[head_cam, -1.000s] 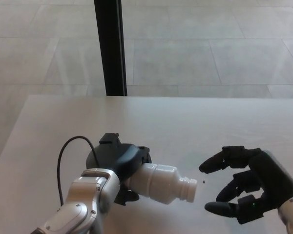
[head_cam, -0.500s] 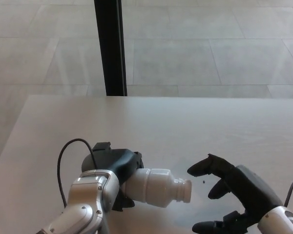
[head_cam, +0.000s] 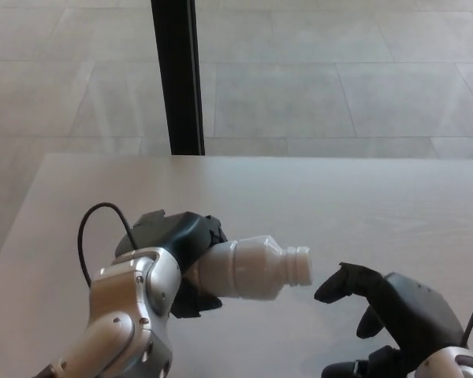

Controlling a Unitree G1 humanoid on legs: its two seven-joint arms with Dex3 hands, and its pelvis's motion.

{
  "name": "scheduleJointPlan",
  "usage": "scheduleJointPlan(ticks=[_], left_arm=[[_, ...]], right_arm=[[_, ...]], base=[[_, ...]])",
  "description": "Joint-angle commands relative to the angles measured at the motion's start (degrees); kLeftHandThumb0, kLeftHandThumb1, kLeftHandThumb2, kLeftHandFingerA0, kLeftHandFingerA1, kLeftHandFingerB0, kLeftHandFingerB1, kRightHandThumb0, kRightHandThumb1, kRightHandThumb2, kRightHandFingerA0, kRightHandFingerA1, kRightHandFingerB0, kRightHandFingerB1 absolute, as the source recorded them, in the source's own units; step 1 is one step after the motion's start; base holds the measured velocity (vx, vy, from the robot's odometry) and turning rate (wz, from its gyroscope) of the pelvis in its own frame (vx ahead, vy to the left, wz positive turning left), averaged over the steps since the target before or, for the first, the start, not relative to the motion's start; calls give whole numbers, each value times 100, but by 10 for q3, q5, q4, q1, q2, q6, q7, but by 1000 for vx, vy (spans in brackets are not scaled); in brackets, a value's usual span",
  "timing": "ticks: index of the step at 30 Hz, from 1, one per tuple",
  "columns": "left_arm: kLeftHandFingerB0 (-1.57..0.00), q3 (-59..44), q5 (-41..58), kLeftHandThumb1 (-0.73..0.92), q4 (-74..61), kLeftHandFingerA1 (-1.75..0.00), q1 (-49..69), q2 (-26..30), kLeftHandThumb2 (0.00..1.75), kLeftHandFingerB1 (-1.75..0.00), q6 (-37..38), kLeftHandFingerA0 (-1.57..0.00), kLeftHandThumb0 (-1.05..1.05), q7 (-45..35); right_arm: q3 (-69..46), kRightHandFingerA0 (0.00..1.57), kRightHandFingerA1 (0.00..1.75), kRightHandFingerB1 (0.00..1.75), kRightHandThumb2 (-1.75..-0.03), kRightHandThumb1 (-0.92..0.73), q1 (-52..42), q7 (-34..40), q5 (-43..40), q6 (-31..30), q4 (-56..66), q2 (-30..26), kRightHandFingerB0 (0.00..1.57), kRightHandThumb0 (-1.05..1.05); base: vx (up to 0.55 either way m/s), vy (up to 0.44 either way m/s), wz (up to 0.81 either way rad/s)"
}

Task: The robot uses its left hand to to lift the bottle kept on the middle of the desk and tilts it towards its right hand. It then uses its right hand to rotate its cap to open it and places the bottle and cap back on the desk

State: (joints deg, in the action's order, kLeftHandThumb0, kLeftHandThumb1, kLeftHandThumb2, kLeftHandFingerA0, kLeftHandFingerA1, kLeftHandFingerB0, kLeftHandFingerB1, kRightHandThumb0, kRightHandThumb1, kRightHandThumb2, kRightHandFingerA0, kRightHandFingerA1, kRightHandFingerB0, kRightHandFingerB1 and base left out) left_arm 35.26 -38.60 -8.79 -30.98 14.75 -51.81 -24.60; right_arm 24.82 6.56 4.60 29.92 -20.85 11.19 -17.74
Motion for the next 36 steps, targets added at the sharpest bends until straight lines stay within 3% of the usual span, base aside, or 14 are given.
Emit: scheduleJointPlan(ticks=[1, 7, 8, 12, 14, 21, 23, 28, 29, 32, 33, 34, 35, 36], left_arm=[[-72, -13, 8, 58, -31, -135, 12, -6, 95, -81, -36, -88, -26, -25], [-74, -4, 1, 56, -34, -140, 19, -4, 104, -84, -37, -91, -25, -30], [-75, 1, -1, 56, -31, -143, 15, -3, 105, -85, -41, -90, -22, -36], [-74, 21, -8, 57, -21, -136, 7, 4, 100, -79, -51, -89, -24, -48], [-75, 29, -11, 57, -19, -123, 6, 11, 97, -76, -41, -81, -21, -51], [-71, 29, -11, 59, -14, -127, 6, 6, 96, -75, -45, -81, -25, -44], [-71, 14, -6, 57, -11, -140, 10, -12, 101, -78, -64, -81, -27, -33], [-73, 21, -11, 61, -10, -140, 7, -4, 108, -76, -38, -80, -24, -41], [-67, 16, -7, 66, -10, -132, 8, -8, 99, -70, -42, -70, -26, -40], [-69, 16, -10, 67, -7, -126, 5, -8, 96, -73, -39, -75, -25, -37], [-64, 15, -11, 70, -7, -118, 5, -10, 92, -69, -46, -70, -27, -37], [-68, 15, -11, 68, -8, -113, 4, -9, 95, -74, -46, -76, -25, -39], [-68, 15, -11, 60, -8, -102, 1, -11, 112, -79, -55, -85, -26, -42], [-68, 15, -12, 60, -6, -102, 0, -14, 112, -79, -60, -85, -26, -42]], right_arm=[[-24, 87, 104, 89, -72, -25, -4, 42, 34, 30, -7, 9, 62, -103], [-44, 83, 100, 91, -70, -30, -6, 51, 37, 48, -8, 23, 52, -104], [-46, 86, 97, 98, -54, -38, -4, 60, 41, 56, -11, 25, 51, -105], [-63, 85, 96, 106, -56, -39, 6, 82, 47, 74, -11, 39, 42, -105], [-69, 85, 97, 105, -57, -40, 13, 80, 51, 75, -6, 43, 40, -105], [-77, 88, 87, 92, -56, -41, 13, 60, 50, 76, 11, 49, 48, -105], [-72, 92, 85, 93, -56, -41, 10, 54, 53, 77, 13, 49, 48, -105], [-65, 98, 81, 93, -57, -41, 3, 36, 52, 88, 11, 41, 47, -105], [-63, 101, 80, 93, -56, -41, 0, 30, 50, 91, 11, 38, 45, -105], [-56, 98, 74, 87, -55, -37, -4, 4, 50, 83, 16, 31, 45, -105], [-52, 102, 63, 87, -65, -30, -8, -14, 50, 73, 24, 28, 43, -104], [-50, 108, 54, 82, -60, -19, -9, -19, 47, 72, 24, 27, 55, -102], [-47, 109, 51, 79, -60, -18, -12, -26, 44, 73, 23, 26, 58, -99], [-48, 109, 51, 79, -60, -18, -13, -29, 44, 73, 24, 26, 58, -99]], base=[[0, 0, 0], [0, 0, 0], [0, 0, 0], [0, 0, 0], [0, 0, 0], [0, 0, 0], [0, 0, 0], [0, 0, 0], [0, 0, 0], [0, 0, 0], [0, 0, 0], [0, 0, 0], [0, 0, 0], [0, 0, 0]])
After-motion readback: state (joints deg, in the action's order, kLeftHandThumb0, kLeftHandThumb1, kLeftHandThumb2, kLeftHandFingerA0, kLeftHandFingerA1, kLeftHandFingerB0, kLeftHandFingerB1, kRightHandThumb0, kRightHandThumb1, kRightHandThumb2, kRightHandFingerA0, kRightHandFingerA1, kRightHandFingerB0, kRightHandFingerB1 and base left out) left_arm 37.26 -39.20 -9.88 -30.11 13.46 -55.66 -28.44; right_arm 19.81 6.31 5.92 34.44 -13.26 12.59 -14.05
